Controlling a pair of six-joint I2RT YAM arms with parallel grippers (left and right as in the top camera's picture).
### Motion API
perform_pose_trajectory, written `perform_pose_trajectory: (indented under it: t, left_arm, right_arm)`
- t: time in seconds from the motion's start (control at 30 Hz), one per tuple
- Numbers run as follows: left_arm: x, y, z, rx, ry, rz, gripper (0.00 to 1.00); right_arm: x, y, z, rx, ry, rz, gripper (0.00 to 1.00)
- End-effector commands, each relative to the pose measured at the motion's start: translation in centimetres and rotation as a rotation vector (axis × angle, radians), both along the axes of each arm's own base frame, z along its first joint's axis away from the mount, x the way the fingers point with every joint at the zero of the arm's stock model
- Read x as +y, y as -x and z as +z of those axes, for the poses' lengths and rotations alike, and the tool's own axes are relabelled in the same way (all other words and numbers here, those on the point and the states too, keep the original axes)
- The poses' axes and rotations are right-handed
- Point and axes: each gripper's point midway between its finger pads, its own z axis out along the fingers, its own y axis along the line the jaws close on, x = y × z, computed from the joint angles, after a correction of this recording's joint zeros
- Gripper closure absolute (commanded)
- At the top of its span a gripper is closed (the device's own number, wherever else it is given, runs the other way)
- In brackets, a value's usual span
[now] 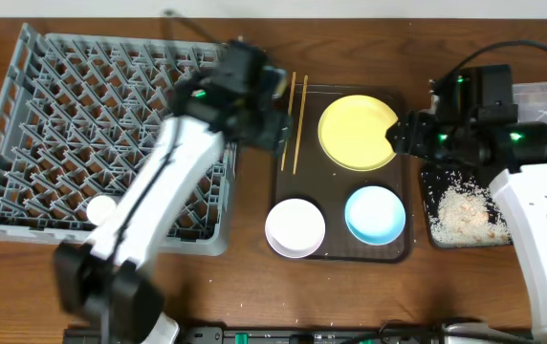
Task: Sort waste into correct bins and load items into the dishwasher
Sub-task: 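Reach the left gripper to the chopsticks and grasp one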
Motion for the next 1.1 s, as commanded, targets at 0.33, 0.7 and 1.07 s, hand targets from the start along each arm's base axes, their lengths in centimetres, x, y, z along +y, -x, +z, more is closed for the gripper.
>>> perform_pose_trajectory:
  t: [0.33,0.7,1.07]
  left_arm:
    - [-5.8,-5.7,-11.1,-0.039,-0.091,-0.049,0.49]
    - [-5.9,-5.6,-16.3,0.037,-0.124,-0.045,0.65]
    - [-6.0,-4.3,-19.6,0.118,-0.131,-0.054,0.91]
  right_arm:
    - [0.3,1.4,0.2,0.052,-0.044,0.004,0.26]
    - [0.3,1.4,0.2,0.051,-0.044,0.003,0.25]
    - [0.3,1.4,0.2,0.052,-0.044,0.004,0.26]
